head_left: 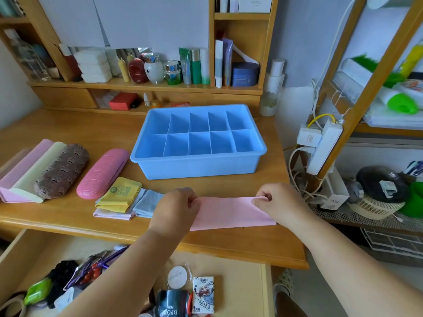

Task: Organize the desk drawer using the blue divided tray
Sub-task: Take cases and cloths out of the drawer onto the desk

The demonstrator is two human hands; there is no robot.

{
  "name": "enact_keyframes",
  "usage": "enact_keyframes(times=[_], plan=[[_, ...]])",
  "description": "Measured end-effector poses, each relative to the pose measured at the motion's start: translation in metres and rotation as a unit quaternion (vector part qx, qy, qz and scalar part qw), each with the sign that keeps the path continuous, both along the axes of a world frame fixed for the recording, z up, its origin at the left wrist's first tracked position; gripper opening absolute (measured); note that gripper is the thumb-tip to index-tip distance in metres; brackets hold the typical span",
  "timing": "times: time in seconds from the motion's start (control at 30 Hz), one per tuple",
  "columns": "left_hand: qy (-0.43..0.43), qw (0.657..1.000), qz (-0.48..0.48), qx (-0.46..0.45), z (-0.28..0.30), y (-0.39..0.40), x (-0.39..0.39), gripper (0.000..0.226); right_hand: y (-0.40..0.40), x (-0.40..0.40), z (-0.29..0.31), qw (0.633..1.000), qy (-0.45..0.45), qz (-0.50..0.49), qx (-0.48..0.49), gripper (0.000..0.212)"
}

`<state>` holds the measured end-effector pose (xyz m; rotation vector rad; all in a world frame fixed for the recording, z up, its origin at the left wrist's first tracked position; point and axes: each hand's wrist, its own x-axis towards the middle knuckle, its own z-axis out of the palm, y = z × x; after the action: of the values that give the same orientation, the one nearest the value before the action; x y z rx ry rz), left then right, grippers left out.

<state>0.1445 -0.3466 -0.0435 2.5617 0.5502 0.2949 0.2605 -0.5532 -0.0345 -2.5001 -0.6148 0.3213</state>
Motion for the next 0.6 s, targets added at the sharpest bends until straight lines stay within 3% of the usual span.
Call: enact_keyframes(times=[0.1, 0.17, 0.2, 0.27, 0.33, 0.4, 0.5, 0.6], plan=[[0.034, 0.999, 0.009, 0.001, -0.004, 0.003, 0.006, 0.007, 0.004, 0.003, -0.005, 0.998, -0.027, -0.001, -0.054, 0.005], [0.077, 0.997, 0.018, -0.006, -0.003, 0.005, 0.013, 0.010, 0.006, 0.006, -0.006, 0.995, -0.019, -0.002, -0.102, 0.031], [0.109, 0.994, 0.018, -0.008, -0.001, 0.006, 0.017, 0.010, 0.008, 0.008, -0.004, 0.992, -0.010, 0.001, -0.123, 0.032], [0.169, 0.985, 0.009, 0.000, 0.006, 0.005, 0.023, 0.010, 0.012, 0.008, 0.003, 0.990, -0.001, 0.014, -0.138, 0.009], [0.198, 0.980, 0.000, 0.012, 0.012, 0.003, 0.023, 0.013, 0.012, 0.006, 0.006, 0.993, 0.002, 0.022, -0.119, 0.010], [0.163, 0.987, -0.005, -0.004, 0.013, 0.002, 0.016, 0.011, 0.005, 0.004, 0.009, 0.998, 0.025, 0.020, -0.057, 0.011], [0.049, 0.994, -0.016, -0.101, 0.013, 0.003, -0.003, 0.017, -0.011, -0.003, 0.015, 0.992, 0.103, 0.005, 0.076, 0.005], [-0.040, 0.957, 0.026, -0.285, 0.011, 0.000, -0.023, 0.017, -0.022, -0.015, 0.015, 0.965, 0.198, -0.031, 0.168, 0.016]])
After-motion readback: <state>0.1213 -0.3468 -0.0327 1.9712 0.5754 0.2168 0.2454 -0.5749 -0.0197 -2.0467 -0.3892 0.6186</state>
